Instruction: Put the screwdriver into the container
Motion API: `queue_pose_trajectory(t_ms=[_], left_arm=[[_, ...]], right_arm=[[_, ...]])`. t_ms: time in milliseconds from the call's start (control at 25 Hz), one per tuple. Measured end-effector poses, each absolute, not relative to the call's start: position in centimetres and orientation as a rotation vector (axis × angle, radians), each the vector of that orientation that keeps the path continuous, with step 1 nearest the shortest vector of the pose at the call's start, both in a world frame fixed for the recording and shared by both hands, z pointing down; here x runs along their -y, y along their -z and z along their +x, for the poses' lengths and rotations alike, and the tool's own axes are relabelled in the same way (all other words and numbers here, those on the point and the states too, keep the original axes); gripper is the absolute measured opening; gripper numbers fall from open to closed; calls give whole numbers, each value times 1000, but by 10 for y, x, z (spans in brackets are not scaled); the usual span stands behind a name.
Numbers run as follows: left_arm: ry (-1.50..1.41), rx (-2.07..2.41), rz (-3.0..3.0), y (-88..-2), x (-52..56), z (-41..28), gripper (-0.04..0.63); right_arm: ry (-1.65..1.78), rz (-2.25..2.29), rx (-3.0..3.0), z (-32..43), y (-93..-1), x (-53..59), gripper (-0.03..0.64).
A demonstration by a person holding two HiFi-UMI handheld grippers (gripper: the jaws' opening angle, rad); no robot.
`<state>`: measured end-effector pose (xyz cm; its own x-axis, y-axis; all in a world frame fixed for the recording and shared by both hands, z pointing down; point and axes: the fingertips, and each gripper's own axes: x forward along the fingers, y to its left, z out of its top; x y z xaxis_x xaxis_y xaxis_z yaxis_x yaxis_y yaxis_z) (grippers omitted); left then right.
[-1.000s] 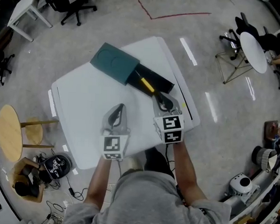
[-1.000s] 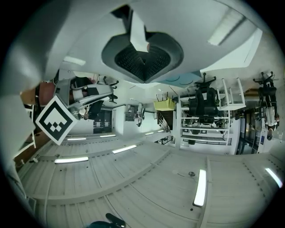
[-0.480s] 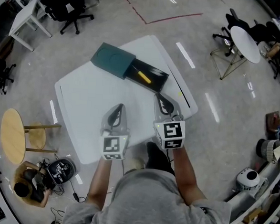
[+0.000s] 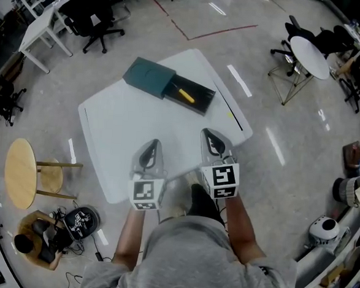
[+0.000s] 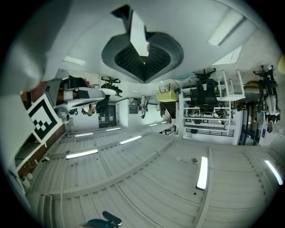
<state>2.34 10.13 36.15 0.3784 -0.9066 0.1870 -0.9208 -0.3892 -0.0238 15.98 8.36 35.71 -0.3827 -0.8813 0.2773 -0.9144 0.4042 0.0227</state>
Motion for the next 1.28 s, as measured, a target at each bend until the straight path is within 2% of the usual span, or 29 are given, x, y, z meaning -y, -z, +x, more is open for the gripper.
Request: queue_pose_trajectory(t_ms=[520, 1280], left_arm=[[-244, 1715, 2535, -354, -166, 13, 12], [-240, 1740, 2548, -349, -172, 5, 12]], right_arm=[[-143, 1568, 2433, 155, -349, -150, 5], [-132, 1540, 2450, 141, -348, -157, 5]])
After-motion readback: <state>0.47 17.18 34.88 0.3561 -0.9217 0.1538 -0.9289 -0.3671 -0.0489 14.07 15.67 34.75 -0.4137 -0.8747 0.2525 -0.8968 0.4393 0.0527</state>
